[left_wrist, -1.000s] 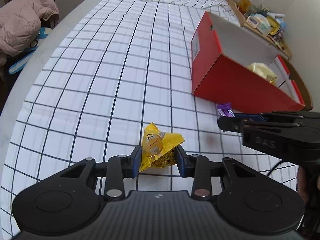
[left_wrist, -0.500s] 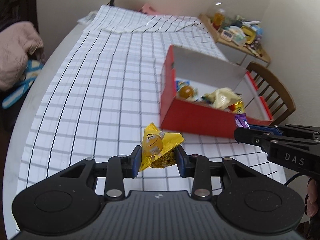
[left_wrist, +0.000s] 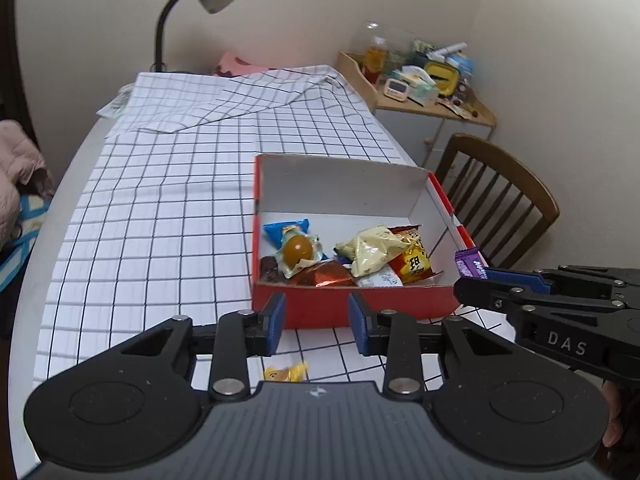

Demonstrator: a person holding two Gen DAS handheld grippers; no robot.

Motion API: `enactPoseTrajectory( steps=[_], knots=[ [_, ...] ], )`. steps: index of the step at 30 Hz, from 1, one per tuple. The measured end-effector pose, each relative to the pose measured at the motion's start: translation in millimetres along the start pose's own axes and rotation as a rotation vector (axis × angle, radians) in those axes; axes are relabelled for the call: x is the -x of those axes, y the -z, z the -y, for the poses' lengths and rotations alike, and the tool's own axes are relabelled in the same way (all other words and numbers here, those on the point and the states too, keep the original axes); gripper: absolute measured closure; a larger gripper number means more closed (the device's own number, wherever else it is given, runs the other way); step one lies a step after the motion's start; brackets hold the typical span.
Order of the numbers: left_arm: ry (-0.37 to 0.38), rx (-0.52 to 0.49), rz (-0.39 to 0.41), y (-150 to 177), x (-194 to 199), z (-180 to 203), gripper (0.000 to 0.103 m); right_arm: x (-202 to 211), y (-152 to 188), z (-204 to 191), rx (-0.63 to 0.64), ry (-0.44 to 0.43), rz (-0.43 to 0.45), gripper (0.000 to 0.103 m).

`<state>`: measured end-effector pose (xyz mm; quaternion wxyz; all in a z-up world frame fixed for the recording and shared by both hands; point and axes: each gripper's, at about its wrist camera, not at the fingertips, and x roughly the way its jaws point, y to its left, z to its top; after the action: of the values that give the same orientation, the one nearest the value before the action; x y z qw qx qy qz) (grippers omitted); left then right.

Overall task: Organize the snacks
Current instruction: 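Carry the yellow packet and purple candy over the red box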

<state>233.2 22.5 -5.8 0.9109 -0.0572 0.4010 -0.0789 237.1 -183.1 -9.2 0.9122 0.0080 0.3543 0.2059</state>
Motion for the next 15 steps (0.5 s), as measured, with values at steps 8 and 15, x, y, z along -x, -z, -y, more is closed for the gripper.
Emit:
enactPoseTrajectory(
  steps=[8, 15],
  knots=[
    [-0.014, 0.051, -0.159, 23, -46, -28, 0.070, 1, 11, 21, -0.031, -0.011, -0.018, 0.081],
    [0.013, 0.068, -0.286, 49, -78, -36, 0.039, -5, 21, 29, -0.049, -0.029, -0.042, 0.081]
  ],
)
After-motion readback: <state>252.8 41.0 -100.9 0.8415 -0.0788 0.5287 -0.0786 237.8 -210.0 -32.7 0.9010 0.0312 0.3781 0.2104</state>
